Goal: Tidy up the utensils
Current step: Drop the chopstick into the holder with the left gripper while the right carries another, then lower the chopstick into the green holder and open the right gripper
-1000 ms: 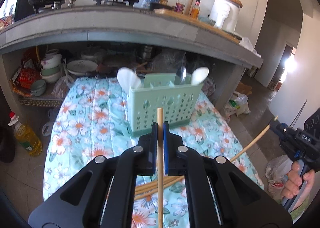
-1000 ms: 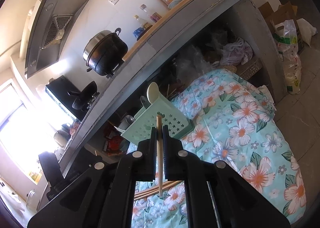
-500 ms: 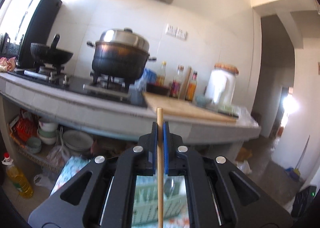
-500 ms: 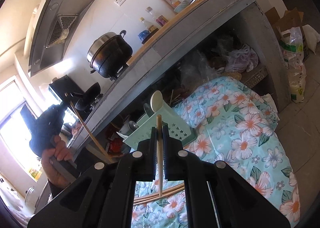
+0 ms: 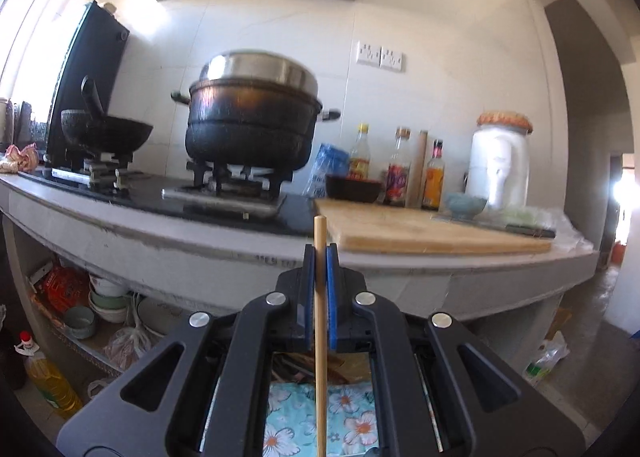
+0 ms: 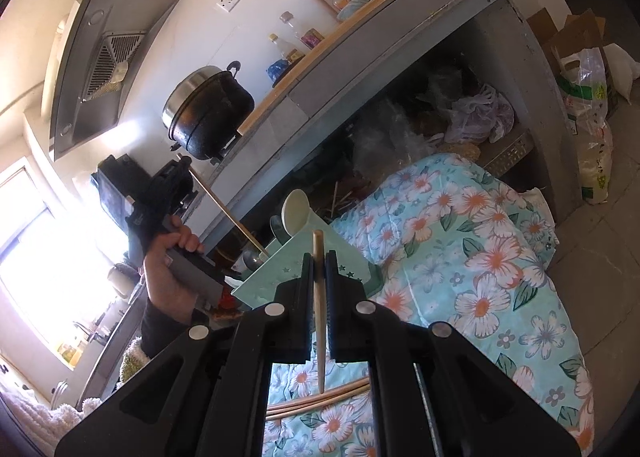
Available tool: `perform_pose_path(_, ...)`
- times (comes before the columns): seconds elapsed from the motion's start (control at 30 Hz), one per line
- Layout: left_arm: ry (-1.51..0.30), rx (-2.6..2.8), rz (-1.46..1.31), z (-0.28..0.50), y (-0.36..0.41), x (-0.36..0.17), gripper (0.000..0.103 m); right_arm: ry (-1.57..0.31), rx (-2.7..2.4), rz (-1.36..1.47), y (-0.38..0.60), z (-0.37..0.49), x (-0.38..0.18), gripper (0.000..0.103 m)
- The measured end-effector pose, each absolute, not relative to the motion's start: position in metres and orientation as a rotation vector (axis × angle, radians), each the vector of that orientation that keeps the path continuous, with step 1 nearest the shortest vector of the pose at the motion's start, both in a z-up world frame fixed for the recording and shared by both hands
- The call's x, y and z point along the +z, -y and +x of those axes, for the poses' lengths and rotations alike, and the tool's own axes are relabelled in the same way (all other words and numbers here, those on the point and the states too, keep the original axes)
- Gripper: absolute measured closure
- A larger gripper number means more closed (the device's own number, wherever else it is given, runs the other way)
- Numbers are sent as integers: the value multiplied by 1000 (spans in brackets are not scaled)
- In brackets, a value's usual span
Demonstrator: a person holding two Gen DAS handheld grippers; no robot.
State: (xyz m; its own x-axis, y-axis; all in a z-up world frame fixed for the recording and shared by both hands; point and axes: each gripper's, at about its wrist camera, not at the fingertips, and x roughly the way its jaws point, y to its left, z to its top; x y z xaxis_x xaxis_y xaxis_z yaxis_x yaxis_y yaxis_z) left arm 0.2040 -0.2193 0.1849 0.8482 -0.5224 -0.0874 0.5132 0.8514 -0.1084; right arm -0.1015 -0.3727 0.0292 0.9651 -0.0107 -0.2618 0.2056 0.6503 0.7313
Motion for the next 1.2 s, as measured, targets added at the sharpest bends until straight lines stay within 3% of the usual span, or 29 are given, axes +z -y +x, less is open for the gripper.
perform_pose_path(0.27,-255,-549,-23,215,216,141,96,-248,-136,864,377,-102,25,97)
perform_pose_path(0.33,-278,-553,-19,212,209,136,77,-247,-136,859,375,-103,27,97)
perform_pose_path(0.5,-310,-573,-27,193,182,131,52,-241,-140,843,369,-106,34,97)
perform_pose_path(0.73,-308,-586,1,151,136,134,29,-222,-130,789,356,-108,56,97)
perform_pose_path(0.93,-406,-642,31,119,102,114,19,-177,-99,706,348,-99,95,97)
perform_pose_path(1.2,-545,-642,153,87,73,52,16,-68,-58,543,339,-65,168,97)
